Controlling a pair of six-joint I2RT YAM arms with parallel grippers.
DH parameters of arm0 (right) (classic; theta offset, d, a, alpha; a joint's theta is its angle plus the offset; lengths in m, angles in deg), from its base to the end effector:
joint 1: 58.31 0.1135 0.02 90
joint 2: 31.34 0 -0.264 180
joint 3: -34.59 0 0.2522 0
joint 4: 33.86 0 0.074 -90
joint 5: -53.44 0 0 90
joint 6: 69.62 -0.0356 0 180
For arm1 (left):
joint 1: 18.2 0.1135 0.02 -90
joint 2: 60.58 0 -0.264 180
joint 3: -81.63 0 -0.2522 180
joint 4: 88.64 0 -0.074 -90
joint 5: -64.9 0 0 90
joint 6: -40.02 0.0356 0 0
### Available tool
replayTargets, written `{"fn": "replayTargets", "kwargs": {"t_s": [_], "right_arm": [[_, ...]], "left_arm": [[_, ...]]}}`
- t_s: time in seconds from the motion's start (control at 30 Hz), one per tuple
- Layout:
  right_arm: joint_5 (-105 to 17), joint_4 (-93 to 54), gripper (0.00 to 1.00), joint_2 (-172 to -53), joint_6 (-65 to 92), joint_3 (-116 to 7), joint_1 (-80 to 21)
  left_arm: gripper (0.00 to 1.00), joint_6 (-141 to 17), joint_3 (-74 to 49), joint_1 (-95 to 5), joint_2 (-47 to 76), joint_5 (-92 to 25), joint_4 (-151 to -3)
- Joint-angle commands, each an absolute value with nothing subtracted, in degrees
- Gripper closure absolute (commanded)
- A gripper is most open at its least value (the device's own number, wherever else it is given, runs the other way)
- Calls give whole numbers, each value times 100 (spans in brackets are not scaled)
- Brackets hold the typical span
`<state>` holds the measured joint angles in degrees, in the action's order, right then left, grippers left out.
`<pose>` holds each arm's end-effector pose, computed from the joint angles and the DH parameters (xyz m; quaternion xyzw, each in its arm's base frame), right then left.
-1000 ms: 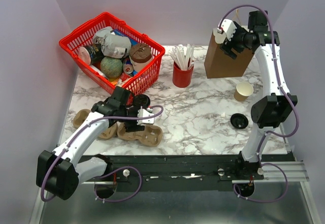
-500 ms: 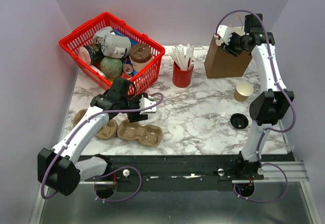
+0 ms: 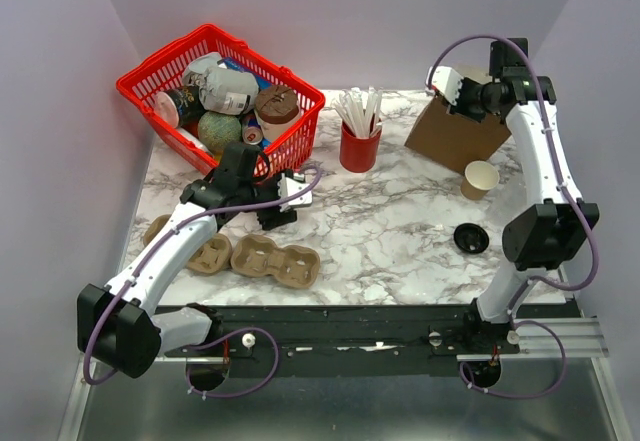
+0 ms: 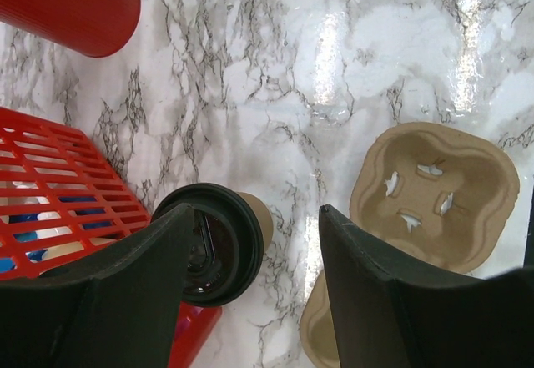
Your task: Pack the takeout coffee
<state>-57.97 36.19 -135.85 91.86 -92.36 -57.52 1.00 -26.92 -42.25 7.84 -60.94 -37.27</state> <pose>0.3913 0.0184 0.3862 -0.5945 0.7003 -0.0642 0.3900 0.2135 -0.1181 0.2955 0.6283 0.6388 -0.2009 0.3960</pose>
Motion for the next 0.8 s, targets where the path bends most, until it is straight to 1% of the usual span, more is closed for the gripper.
{"fn": "replayTargets", "kwargs": {"t_s": [0.0,0.27,0.5,0.63,0.73,0.77], "right_arm": [[-5950,4001,99,-13075,9920,-8703,-5673],[-6091,4134,99,-12609,10290,-8008,-5472],[-6346,4555,99,-12390,10396,-7797,-5032],[-6363,4626,99,-12013,10414,-7375,-4593],[-6364,4582,100,-11845,10378,-7042,-4400],[-6372,4599,99,-11783,10335,-7014,-4355]], "left_arm": [[31,-260,-2590,-4211,788,-6377,-4077],[31,-384,-2642,-4211,797,-6378,-4236],[31,-542,-2625,-4211,806,-6316,-4367],[31,-883,-2616,-4211,815,-6202,-4639],[30,-1541,-2546,-4211,841,-6105,-5017],[29,-1987,-2511,-4211,858,-6053,-5131]]}}
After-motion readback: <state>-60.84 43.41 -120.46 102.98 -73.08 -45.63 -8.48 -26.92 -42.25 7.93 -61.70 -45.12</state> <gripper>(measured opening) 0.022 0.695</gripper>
